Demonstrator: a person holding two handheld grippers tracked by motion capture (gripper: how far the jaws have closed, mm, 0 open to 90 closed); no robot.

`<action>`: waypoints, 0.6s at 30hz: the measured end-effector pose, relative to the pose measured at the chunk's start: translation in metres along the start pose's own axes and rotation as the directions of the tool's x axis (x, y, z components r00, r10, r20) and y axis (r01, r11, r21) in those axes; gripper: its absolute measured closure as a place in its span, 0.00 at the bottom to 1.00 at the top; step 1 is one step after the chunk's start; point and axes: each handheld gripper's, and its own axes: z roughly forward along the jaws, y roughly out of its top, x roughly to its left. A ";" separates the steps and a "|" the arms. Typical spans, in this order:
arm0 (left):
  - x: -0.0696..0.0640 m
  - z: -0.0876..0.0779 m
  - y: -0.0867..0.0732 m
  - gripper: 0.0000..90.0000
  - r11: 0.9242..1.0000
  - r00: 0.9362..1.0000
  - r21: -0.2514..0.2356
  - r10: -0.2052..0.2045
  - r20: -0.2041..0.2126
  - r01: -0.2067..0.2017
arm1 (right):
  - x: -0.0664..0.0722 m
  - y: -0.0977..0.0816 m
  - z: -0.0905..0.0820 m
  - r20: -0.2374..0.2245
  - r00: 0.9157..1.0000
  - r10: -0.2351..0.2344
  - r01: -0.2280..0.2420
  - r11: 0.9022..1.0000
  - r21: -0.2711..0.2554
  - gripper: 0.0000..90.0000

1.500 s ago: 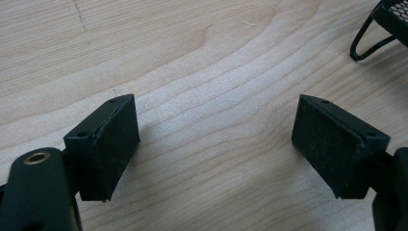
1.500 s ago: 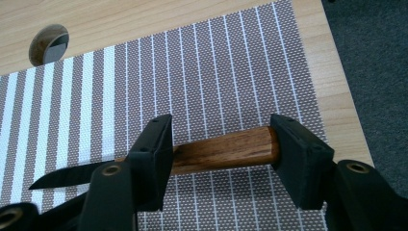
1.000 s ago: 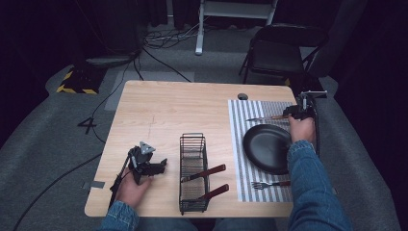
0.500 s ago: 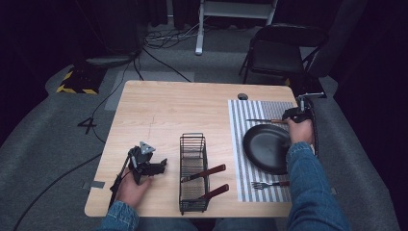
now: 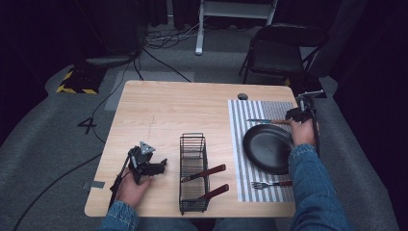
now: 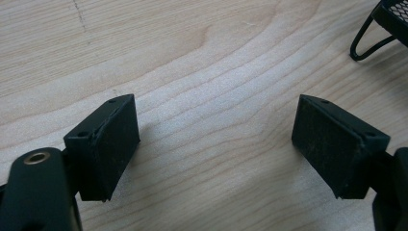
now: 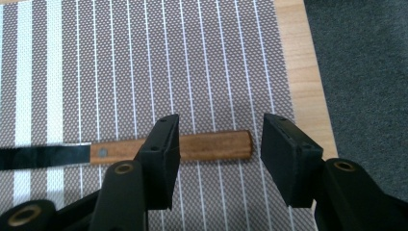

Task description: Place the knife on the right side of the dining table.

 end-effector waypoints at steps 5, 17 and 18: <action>0.000 0.000 0.000 0.19 1.000 1.000 0.000 0.000 -0.001 0.000 | -0.007 -0.005 -0.009 -0.012 1.000 0.014 -0.014 1.000 0.005 0.55; 0.000 0.000 0.000 0.19 1.000 1.000 0.000 0.001 -0.001 -0.001 | -0.016 -0.016 0.001 0.014 1.000 0.027 -0.028 0.996 0.086 0.58; 0.000 0.000 0.000 0.19 1.000 1.000 0.000 0.001 -0.001 -0.001 | -0.016 -0.016 0.001 0.014 1.000 0.027 -0.028 0.996 0.086 0.58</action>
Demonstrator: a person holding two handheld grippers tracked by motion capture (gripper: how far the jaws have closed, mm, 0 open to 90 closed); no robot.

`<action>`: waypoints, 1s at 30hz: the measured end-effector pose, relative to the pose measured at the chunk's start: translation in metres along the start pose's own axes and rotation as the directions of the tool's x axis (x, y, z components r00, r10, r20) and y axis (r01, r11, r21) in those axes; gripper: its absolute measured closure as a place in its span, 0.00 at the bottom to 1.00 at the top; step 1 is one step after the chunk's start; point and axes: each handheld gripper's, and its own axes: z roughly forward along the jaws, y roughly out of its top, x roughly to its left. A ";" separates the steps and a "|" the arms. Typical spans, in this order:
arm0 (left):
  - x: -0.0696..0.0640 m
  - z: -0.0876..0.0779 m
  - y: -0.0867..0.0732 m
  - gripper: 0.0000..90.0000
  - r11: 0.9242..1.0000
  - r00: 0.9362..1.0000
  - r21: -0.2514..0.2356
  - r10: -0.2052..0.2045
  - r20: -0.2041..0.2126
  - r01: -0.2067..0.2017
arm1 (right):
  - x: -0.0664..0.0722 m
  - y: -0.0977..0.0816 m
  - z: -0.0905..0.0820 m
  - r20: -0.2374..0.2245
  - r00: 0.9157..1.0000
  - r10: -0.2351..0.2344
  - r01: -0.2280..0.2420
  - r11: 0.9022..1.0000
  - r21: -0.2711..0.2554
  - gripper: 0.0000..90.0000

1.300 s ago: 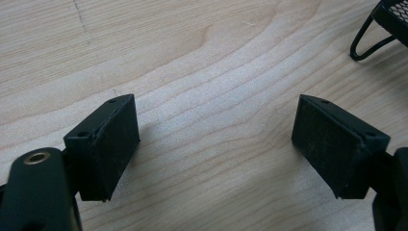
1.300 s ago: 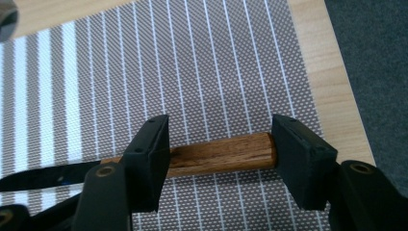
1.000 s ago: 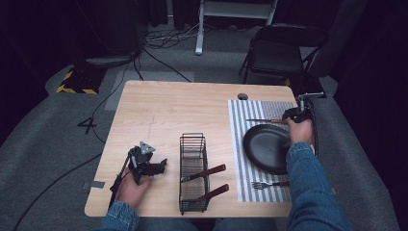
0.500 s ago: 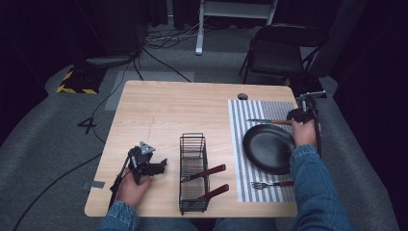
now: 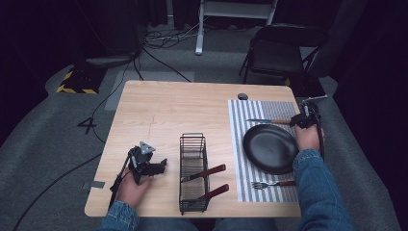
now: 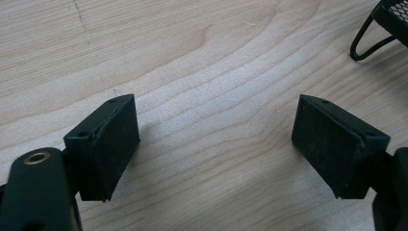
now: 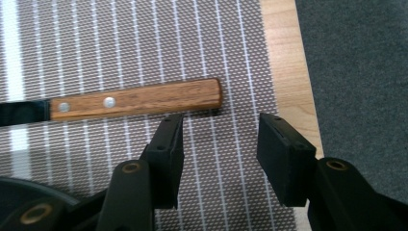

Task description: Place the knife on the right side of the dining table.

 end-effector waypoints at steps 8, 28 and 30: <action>0.000 0.000 0.000 0.19 1.000 1.000 0.000 0.000 0.000 0.000 | -0.002 0.004 0.007 -0.002 1.000 0.008 -0.008 1.000 -0.012 0.58; 0.000 0.000 0.000 0.19 1.000 1.000 0.001 0.001 0.000 -0.001 | 0.002 -0.009 -0.044 -0.087 0.994 -0.070 0.057 0.987 -0.147 0.57; 0.000 0.000 0.000 0.19 1.000 1.000 0.001 0.001 0.000 -0.001 | 0.003 -0.011 -0.053 -0.100 0.992 -0.080 0.063 0.984 -0.167 0.57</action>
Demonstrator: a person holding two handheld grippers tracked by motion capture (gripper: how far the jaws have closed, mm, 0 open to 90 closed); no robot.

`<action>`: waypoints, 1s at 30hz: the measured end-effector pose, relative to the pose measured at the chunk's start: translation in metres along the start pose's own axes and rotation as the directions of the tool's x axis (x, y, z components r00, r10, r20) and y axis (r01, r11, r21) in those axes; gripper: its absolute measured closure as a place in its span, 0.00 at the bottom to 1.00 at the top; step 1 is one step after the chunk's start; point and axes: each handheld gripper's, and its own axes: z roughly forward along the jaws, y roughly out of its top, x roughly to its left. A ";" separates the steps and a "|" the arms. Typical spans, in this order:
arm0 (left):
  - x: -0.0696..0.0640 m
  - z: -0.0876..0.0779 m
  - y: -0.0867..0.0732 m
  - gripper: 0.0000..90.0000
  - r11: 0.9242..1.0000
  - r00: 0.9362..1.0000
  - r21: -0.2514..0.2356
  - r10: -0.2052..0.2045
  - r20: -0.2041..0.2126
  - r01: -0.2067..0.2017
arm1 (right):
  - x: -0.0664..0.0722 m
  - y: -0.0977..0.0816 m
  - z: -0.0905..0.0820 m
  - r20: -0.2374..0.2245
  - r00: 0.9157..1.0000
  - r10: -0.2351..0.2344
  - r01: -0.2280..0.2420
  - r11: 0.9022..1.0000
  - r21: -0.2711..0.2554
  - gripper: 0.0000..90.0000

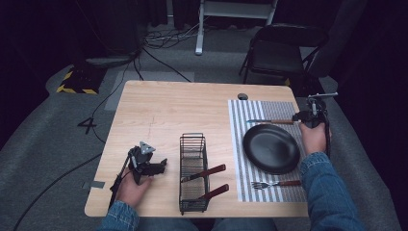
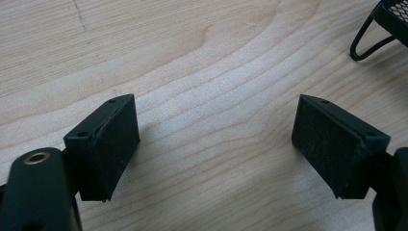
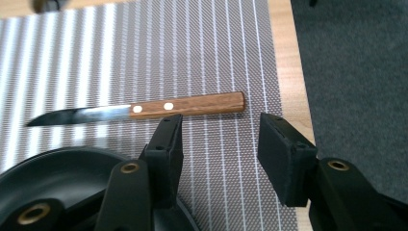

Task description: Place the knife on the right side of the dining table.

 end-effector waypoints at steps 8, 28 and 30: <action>0.000 0.000 0.000 0.19 1.000 1.000 0.000 0.000 0.000 0.000 | 0.018 -0.008 -0.039 -0.069 0.995 -0.074 0.067 0.993 -0.097 0.57; 0.000 0.001 0.001 0.19 1.000 1.000 0.000 -0.003 -0.003 0.003 | 0.111 -0.106 -0.118 -0.307 0.858 -0.413 0.275 0.873 -0.404 0.49; 0.000 0.001 0.001 0.19 1.000 1.000 0.000 -0.003 -0.003 0.003 | 0.128 -0.124 -0.122 -0.310 0.839 -0.448 0.304 0.857 -0.416 0.49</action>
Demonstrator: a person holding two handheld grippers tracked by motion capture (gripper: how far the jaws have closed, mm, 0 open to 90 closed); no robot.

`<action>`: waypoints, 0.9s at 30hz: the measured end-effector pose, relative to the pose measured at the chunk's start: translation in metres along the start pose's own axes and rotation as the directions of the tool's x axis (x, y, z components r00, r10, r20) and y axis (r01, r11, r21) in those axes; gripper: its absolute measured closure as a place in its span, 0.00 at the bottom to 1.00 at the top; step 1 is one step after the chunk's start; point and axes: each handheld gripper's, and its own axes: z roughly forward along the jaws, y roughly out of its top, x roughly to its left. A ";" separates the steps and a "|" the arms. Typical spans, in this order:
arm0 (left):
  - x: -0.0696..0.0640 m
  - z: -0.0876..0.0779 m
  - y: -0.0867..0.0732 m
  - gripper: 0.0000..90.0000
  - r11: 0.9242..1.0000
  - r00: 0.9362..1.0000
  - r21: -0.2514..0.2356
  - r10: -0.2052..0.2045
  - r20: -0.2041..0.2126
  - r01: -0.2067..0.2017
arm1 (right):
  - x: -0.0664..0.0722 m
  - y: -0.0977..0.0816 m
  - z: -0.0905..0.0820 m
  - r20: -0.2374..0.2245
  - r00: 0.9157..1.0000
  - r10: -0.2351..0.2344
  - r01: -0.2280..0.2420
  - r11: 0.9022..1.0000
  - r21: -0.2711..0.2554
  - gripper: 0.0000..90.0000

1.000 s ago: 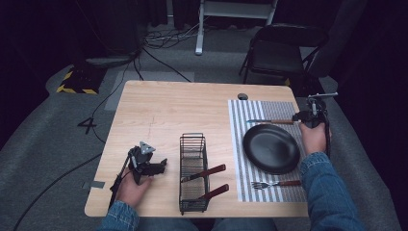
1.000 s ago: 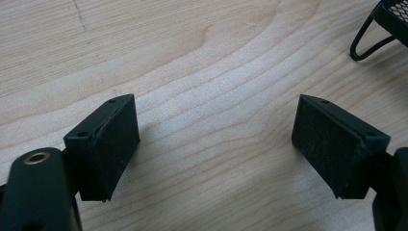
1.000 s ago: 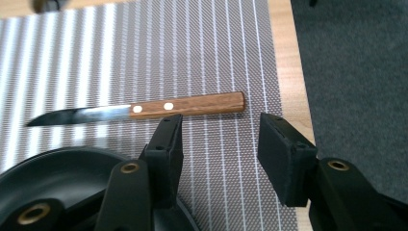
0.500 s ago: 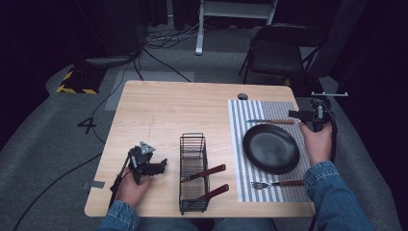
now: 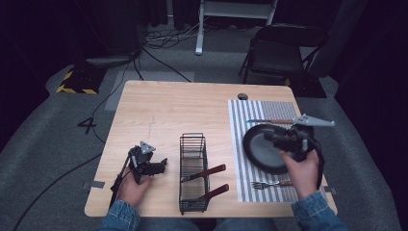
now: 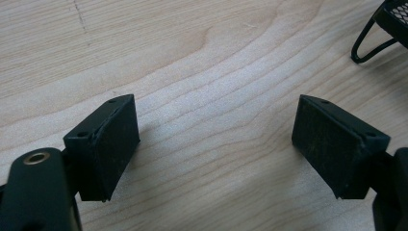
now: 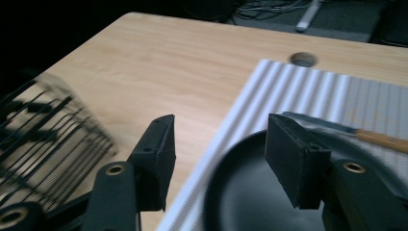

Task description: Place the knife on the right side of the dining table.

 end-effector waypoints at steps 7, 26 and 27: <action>0.000 0.000 0.000 0.19 1.000 1.000 0.001 0.001 -0.001 -0.001 | 0.074 -0.040 0.022 -0.100 0.989 -0.109 0.111 0.994 0.012 0.47; 0.000 0.000 0.000 0.19 1.000 1.000 -0.001 -0.002 -0.003 0.002 | 0.133 -0.121 0.113 -0.102 0.963 -0.248 0.264 0.942 0.206 0.45; 0.000 0.000 0.000 0.19 1.000 1.000 0.000 -0.001 -0.003 0.001 | 0.134 -0.123 0.113 -0.104 0.963 -0.249 0.265 0.946 0.188 0.43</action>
